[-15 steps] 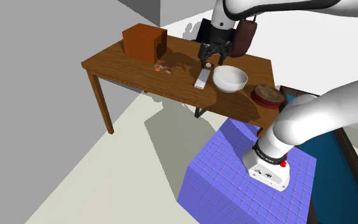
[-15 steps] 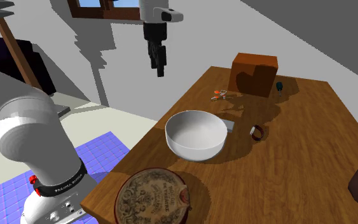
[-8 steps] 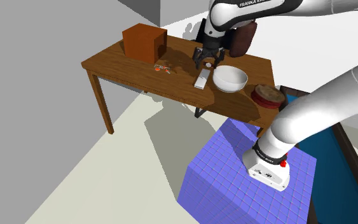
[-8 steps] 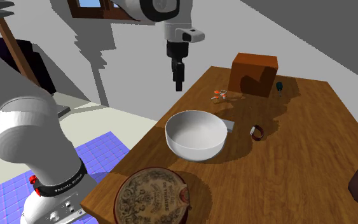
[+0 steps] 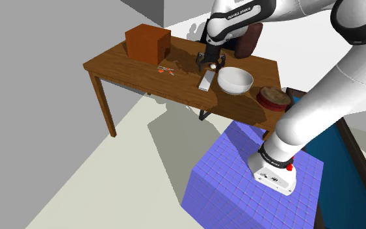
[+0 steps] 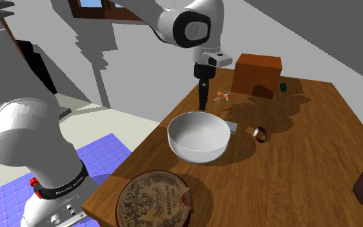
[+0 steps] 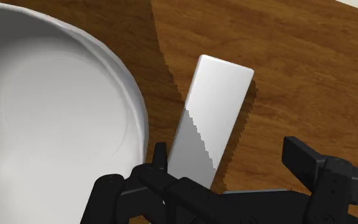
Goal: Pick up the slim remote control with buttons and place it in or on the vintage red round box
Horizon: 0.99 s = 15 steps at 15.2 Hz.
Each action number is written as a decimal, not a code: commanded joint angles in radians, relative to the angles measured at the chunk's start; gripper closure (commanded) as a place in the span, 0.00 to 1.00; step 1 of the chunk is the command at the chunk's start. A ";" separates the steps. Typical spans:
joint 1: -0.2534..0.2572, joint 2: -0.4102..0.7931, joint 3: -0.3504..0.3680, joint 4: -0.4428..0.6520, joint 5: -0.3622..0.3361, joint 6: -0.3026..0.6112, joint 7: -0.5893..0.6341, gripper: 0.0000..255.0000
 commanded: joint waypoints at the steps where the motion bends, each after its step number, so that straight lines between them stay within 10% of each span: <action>1: -0.017 0.050 -0.014 0.017 -0.004 0.035 0.037 0.00; 15: -0.040 0.172 -0.031 0.008 -0.004 0.168 0.072 0.00</action>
